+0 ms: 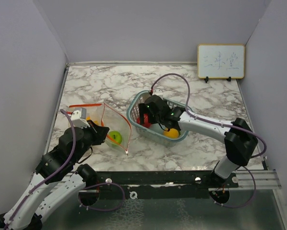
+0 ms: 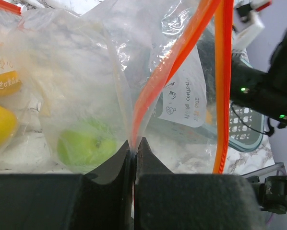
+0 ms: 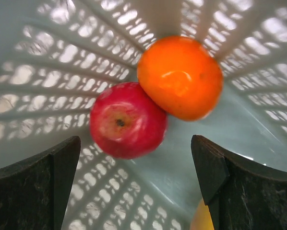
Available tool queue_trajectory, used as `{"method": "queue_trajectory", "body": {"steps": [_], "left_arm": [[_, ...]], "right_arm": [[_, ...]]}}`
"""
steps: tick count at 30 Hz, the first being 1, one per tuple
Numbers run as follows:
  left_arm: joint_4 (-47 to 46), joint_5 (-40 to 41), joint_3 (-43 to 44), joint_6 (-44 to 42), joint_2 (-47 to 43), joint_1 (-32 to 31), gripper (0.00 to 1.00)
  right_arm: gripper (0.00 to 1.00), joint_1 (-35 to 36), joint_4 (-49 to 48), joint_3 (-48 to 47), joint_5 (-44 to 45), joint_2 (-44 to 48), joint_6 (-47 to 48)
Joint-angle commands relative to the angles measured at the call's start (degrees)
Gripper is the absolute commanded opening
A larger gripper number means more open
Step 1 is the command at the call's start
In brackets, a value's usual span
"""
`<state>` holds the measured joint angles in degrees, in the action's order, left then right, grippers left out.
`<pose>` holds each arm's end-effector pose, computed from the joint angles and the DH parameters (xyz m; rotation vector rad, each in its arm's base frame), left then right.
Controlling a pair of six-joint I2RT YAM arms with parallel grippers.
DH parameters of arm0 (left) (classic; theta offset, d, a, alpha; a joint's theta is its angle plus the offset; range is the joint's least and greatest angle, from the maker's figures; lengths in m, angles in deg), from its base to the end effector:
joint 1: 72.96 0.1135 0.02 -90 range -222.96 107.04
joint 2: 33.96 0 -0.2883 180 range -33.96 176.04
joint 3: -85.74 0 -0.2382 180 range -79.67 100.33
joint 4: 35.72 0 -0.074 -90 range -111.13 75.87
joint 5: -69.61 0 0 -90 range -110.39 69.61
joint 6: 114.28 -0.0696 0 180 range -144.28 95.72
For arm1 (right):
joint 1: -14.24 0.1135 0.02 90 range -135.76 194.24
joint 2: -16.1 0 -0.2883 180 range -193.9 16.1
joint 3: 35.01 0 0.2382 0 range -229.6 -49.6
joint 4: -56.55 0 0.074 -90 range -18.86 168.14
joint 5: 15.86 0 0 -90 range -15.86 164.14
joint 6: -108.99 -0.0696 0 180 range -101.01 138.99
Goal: Place the food in the zip-top bag and seal the zipper
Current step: Pick up the fake fruit from the bin.
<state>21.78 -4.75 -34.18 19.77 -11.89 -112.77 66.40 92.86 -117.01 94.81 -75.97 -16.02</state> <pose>0.0684 -0.0326 0.3215 -0.2622 1.9484 -0.7243 0.2408 0.2700 0.2592 -0.1795 2.3321 0.3354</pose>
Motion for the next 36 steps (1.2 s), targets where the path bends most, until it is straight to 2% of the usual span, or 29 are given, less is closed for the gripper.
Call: {"method": "queue_trajectory", "body": {"steps": [1,6,8,9,11,12,16,20,25,27,32,34,36], "left_arm": [[-1.4,-1.2,-0.4,-1.2,0.4,-0.1,0.00],[-1.0,-0.6,-0.2,-1.7,0.2,-0.1,0.00],[-1.1,-0.6,-0.3,-1.6,0.1,-0.1,0.00],[-1.0,-0.5,-0.3,-1.6,0.0,0.0,0.00],[-0.5,-0.2,-0.3,-1.5,0.0,-0.1,0.00],[-0.5,-0.2,-0.3,-1.5,0.1,-0.1,0.00],[-0.6,0.4,-0.2,-1.6,0.4,-0.1,0.00],[-0.9,0.4,-0.6,-1.6,1.0,-0.1,0.00],[-1.3,0.5,-1.3,-1.5,1.4,-0.1,0.00],[-1.5,0.5,-1.6,-1.4,1.8,-0.1,0.00],[-2.6,-0.6,-1.9,-1.1,3.3,-0.1,0.00],[-3.3,-1.4,-2.0,-0.9,4.0,-0.1,0.00],[-4.0,-2.2,-2.1,-0.6,4.7,-0.1,0.00]], "right_arm": [[0.97,0.3,-3.3,-1.0,-10.7,-6.3,-2.0],[0.97,0.2,-4.7,0.5,-13.8,-11.0,-2.9],[0.93,-0.1,-5.0,0.9,-14.0,-12.7,-3.0],[0.84,-0.2,-5.1,1.1,-14.1,-13.1,-3.1],[0.56,-0.4,-5.1,1.4,-14.3,-12.8,-3.1],[0.47,-0.6,-5.0,1.4,-14.2,-12.1,-2.9],[0.32,-0.8,-2.8,0.6,-12.2,-7.0,-0.9],[0.28,-0.8,-0.9,-1.3,-13.2,0.4,3.3],[0.25,-0.8,-5.0,-0.4,-20.8,12.0,10.3],[0.25,-0.8,-8.5,0.4,-28.3,15.8,13.0],[0.28,-0.2,-23.0,3.2,-57.9,18.9,13.7],[0.30,1.6,-28.2,4.2,-63.5,18.0,12.5],[0.30,3.5,-30.8,4.2,-65.1,16.0,12.1]]}}
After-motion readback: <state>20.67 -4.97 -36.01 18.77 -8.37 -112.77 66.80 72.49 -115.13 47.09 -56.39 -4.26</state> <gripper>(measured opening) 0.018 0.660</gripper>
